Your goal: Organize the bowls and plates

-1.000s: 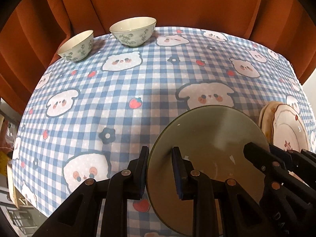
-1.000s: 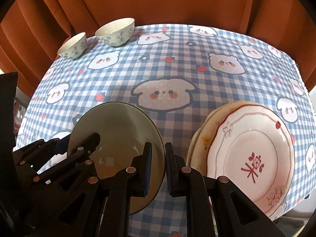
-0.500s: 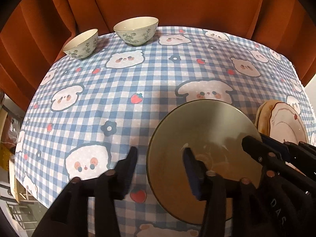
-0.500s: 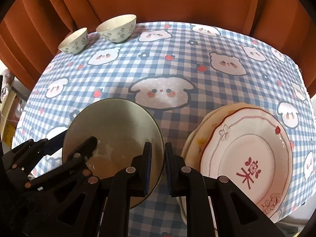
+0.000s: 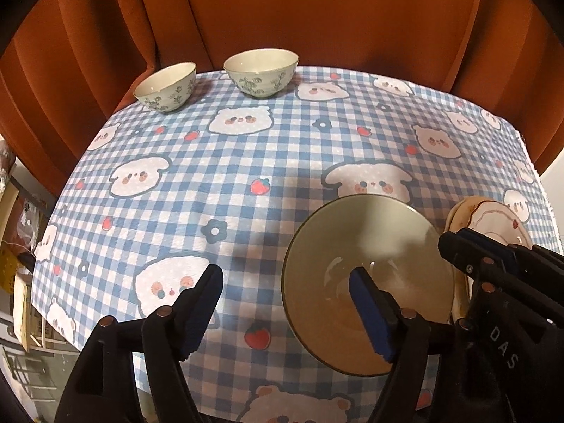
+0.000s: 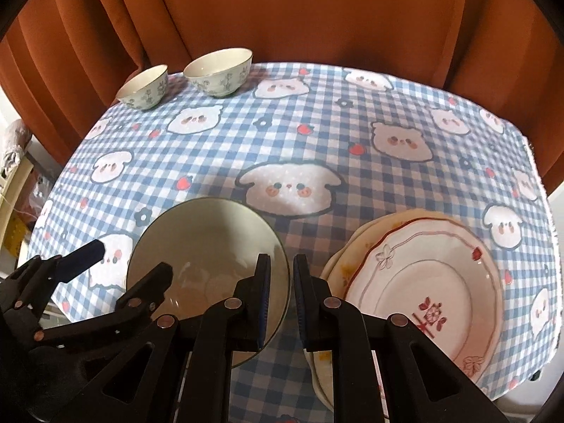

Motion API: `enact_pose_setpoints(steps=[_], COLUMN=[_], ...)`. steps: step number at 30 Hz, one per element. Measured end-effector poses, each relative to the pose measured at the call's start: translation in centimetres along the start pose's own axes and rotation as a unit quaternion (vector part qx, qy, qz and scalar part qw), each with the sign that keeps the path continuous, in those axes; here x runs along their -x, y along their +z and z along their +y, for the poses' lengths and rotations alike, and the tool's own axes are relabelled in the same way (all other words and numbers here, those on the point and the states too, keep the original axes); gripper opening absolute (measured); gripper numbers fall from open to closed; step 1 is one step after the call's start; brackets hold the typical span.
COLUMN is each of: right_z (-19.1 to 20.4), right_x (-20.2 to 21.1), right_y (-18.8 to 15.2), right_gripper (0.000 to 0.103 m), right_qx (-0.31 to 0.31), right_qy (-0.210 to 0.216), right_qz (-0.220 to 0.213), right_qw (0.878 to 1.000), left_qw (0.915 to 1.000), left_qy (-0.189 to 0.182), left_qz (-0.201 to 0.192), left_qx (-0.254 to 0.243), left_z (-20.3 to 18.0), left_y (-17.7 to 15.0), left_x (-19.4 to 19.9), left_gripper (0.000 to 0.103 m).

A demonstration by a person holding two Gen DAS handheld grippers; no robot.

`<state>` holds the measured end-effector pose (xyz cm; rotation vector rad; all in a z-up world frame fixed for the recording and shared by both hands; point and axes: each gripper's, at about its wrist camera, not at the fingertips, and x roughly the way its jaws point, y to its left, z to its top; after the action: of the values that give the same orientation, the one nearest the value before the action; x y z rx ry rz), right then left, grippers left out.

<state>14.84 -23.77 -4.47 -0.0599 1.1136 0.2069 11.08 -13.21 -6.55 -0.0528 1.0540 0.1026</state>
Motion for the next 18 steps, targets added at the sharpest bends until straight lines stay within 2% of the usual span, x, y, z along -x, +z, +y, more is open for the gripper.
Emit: enact_pose_setpoints(steps=[13,18], right_z=[3.0,5.0], right_x=[0.6,0.3], right_y=[1.5,2.9], right_gripper=[0.017,0.017], right_qx=[-0.004,-0.013], right_qy=[-0.016,-0.026], right_qz=[0.002,0.006], right_qw=[1.0,1.0], left_qw=[0.999,0.999], left_qy=[-0.034,-0.04], left_qz=[-0.01,-0.009], left_qx=[0.029,0.018], left_z=[4.3,6.7], left_y=[1.7,2.7], left_x=[0.4,-0.1], left_gripper=[0.077,0.079])
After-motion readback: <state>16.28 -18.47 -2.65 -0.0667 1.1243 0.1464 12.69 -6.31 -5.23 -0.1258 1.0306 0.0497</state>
